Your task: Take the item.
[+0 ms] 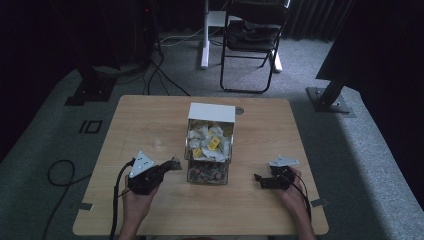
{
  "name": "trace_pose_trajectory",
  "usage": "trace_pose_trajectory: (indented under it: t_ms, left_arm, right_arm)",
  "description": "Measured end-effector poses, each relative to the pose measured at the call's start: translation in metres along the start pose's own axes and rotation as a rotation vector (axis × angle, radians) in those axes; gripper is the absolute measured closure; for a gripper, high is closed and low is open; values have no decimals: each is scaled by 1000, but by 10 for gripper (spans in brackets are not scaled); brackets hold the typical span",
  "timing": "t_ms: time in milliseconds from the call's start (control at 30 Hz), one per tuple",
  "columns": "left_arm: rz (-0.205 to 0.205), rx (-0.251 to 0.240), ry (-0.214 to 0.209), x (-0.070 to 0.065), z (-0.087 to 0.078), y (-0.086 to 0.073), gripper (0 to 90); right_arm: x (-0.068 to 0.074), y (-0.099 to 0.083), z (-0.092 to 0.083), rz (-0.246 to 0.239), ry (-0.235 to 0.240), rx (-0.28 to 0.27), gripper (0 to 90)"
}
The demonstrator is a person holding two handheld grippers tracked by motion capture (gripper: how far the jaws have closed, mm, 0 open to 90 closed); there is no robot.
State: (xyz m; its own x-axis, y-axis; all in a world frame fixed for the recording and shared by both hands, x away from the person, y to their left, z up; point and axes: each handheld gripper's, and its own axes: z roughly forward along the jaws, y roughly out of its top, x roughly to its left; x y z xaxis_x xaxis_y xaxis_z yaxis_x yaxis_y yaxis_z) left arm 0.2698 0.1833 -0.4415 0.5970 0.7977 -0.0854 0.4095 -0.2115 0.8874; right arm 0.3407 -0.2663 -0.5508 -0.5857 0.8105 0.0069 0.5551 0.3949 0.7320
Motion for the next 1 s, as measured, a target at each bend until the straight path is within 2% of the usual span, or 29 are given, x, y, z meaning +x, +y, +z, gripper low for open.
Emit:
trace_pose_trajectory:
  t_ms: [600, 1000]
  left_arm:
    - [-11, 4, 20, 12, 1, 2, 900]
    - [-23, 0, 48, 22, -2, 3, 900]
  right_arm:
    - [0, 0, 0, -1, 0, 0, 176]
    - [0, 0, 0, 0, 0, 0, 176]
